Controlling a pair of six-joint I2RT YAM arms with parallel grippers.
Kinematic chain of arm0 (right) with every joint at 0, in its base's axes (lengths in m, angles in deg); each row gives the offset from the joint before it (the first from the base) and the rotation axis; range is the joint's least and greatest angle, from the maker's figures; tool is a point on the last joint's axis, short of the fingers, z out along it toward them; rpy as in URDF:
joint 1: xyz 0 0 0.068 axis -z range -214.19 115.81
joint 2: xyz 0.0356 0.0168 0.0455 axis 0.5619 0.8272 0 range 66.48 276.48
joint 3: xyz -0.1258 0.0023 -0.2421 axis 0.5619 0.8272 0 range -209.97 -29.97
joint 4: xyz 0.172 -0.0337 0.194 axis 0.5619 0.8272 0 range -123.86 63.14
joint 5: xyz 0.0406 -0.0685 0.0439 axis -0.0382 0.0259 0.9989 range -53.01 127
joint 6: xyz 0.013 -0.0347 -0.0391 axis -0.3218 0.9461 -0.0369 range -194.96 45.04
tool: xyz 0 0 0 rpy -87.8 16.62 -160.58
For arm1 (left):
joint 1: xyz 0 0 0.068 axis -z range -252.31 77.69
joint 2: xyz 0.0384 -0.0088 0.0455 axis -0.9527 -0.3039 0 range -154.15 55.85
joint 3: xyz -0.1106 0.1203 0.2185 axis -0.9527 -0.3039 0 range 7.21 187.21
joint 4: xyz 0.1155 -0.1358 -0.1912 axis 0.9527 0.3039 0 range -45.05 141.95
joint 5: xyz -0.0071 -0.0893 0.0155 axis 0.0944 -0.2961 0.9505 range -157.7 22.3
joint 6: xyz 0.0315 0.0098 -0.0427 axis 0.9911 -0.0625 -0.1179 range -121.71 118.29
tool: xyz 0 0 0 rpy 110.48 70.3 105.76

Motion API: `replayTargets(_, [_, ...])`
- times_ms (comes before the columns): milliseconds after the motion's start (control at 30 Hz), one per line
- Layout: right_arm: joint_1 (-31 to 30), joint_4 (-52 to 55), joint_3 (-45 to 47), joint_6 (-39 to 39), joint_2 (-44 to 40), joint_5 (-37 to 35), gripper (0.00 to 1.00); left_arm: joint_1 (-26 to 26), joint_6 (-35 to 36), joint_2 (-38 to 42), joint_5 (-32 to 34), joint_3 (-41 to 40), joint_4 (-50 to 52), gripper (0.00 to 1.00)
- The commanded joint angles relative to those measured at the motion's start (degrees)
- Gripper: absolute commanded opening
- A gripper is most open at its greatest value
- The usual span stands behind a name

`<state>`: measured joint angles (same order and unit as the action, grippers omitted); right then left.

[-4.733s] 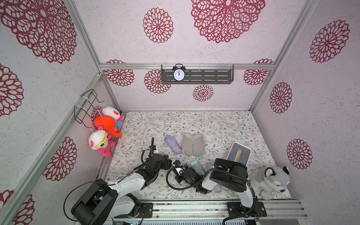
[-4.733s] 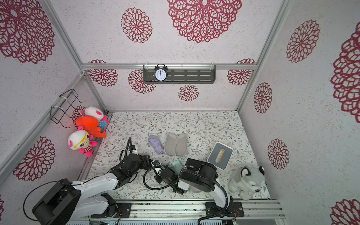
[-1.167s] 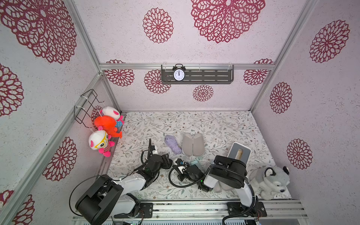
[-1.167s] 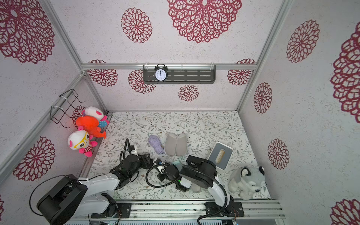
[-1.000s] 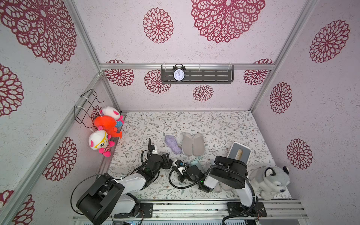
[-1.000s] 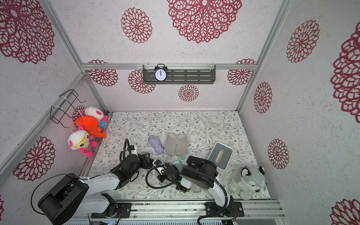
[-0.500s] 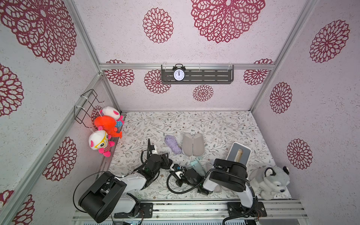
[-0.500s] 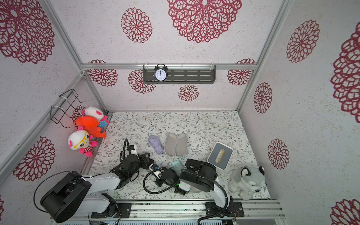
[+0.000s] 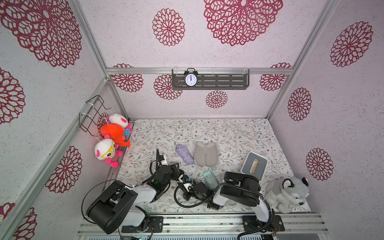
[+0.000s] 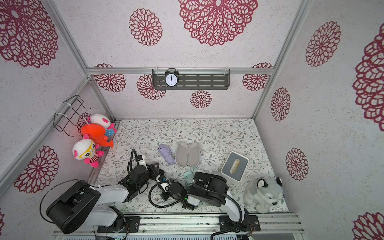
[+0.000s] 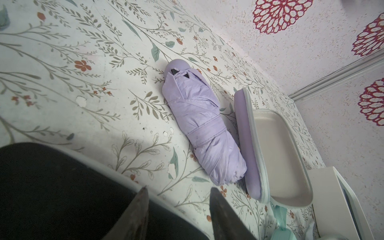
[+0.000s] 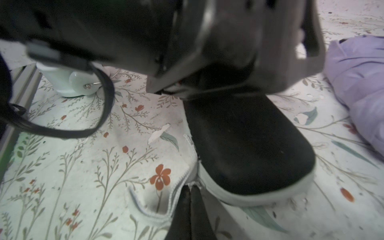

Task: Put umbrellas into zippered umbrella sleeves
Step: Zip the zipper on the umbrella sleeve.

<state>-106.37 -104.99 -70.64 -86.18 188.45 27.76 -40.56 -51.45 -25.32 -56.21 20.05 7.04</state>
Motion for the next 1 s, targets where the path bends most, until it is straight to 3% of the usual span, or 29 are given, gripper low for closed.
replayTargets(0, [-0.85, 0.6, -2.18, -1.28, 0.95, 0.36, 0.0, 0.35, -2.73, -4.85, -6.87, -3.94, 13.47, 0.49])
replayTargets(367, [-0.5, -0.4, -2.82, -0.63, 1.48, -0.08, 0.0, -0.27, -2.57, -4.58, -7.43, -4.32, 13.21, 0.48])
replayTargets(600, [-0.95, -3.27, 5.58, -0.28, -4.57, 0.08, 0.0, -0.81, -1.3, 0.52, -6.15, -3.23, 18.53, 0.49])
replayTargets(833, [-1.53, 1.88, 11.44, 0.28, -14.53, -1.83, 0.22, -0.92, 0.81, 13.49, -3.95, -0.18, 27.72, 0.59])
replayTargets(933, [-2.41, 6.37, 12.3, 1.72, -20.23, -3.6, 0.37, -0.93, 2.13, 21.16, -3.55, 2.91, 33.38, 0.73])
replayTargets(967, [-2.61, 8.07, 12.48, 1.83, -22.65, -3.91, 0.46, -0.85, 2.44, 24.37, -3.53, 3.83, 35.26, 0.79])
